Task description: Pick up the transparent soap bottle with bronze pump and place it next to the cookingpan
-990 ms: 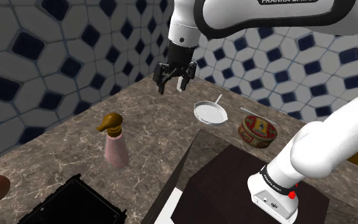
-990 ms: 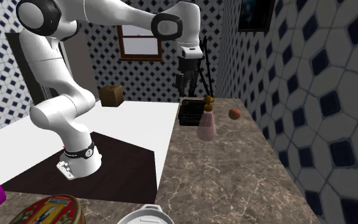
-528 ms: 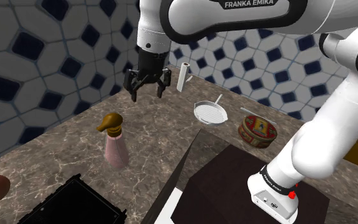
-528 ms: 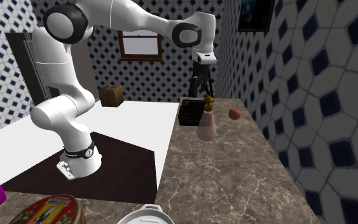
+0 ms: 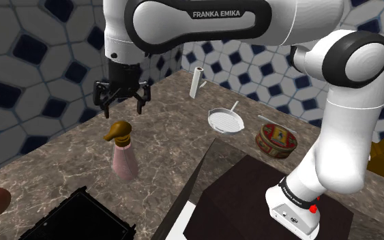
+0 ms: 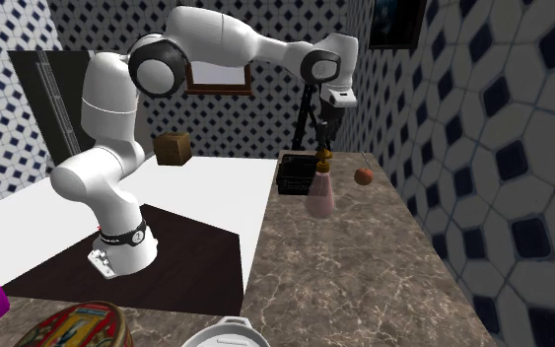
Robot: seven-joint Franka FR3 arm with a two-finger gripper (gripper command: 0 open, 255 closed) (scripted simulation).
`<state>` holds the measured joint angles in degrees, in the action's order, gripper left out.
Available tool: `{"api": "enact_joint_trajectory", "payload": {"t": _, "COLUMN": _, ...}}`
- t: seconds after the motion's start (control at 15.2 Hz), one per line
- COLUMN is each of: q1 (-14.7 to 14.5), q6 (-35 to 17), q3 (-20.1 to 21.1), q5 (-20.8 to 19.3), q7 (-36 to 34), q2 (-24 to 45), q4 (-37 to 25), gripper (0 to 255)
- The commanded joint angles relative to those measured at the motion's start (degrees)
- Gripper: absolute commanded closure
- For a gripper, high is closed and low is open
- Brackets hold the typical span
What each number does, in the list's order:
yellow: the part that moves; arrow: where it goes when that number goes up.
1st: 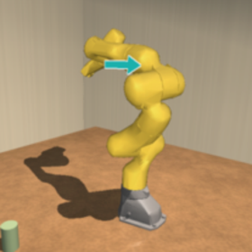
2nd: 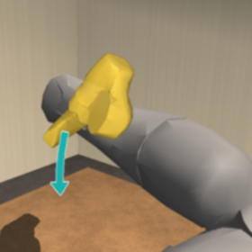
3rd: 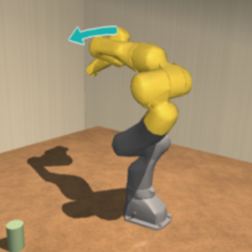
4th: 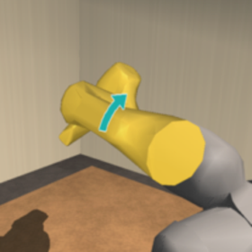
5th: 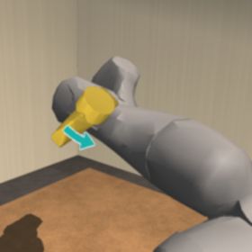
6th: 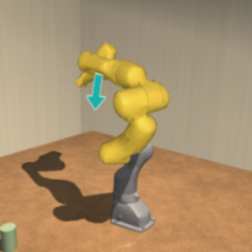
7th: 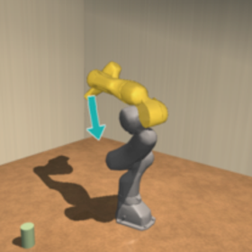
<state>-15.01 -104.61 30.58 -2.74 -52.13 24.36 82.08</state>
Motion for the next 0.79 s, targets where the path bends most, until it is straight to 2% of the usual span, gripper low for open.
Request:
{"api": "enact_joint_trajectory", "payload": {"t": 0.0, "q1": -1.1, "q6": -0.2, "q3": -0.1, "q5": -0.6, "q7": -1.0, "q2": 2.0, "q4": -1.7, "gripper": 0}}
{"api": "enact_joint_trajectory", "payload": {"t": 0.4, "q1": -1.2, "q6": -4.5, "q3": -0.2, "q5": -0.9, "q7": -1.2, "q2": 2.7, "q4": 2.0, "gripper": 0}}
{"api": "enact_joint_trajectory", "payload": {"t": 0.73, "q1": -1.3, "q6": -4.9, "q3": -0.3, "q5": -1.0, "q7": -1.2, "q2": 2.7, "q4": 2.3, "gripper": 0}}
